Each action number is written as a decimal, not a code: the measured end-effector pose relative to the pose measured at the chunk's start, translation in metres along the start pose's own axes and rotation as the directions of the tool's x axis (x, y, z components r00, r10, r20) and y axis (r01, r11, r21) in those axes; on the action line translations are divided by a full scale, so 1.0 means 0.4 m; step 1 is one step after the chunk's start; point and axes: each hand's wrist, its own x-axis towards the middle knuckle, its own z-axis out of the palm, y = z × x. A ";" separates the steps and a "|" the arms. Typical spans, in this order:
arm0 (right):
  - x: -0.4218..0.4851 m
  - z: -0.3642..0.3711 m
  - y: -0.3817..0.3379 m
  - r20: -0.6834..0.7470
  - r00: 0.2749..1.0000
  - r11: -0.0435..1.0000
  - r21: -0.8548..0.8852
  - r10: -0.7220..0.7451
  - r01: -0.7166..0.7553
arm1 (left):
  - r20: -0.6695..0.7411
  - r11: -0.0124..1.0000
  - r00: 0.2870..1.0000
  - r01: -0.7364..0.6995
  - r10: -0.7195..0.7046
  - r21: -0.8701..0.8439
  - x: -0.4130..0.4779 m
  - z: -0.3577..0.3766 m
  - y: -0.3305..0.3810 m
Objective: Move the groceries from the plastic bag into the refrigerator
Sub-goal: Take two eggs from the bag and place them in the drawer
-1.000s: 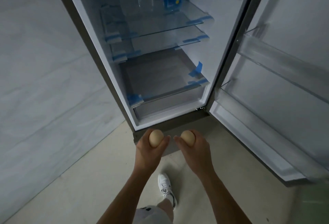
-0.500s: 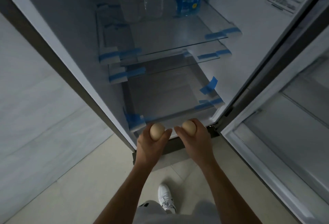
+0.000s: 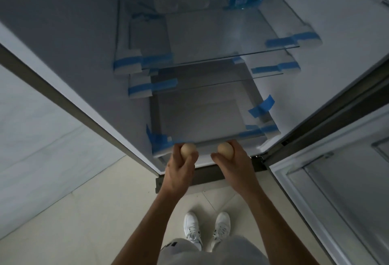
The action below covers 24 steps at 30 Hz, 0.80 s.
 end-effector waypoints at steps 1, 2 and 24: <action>0.011 -0.006 0.002 0.049 0.999 1.000 -0.010 0.003 -0.003 | 0.009 1.000 1.000 0.005 -0.005 0.020 0.010 0.003 -0.006; 0.023 -0.012 0.006 0.087 0.996 1.000 -0.027 0.000 0.003 | 0.013 0.999 1.000 0.011 -0.012 0.048 0.019 0.006 -0.009; 0.339 0.025 0.099 0.053 0.964 0.579 -0.790 -0.261 0.200 | -0.237 0.849 0.963 0.017 0.128 0.529 0.301 0.050 -0.097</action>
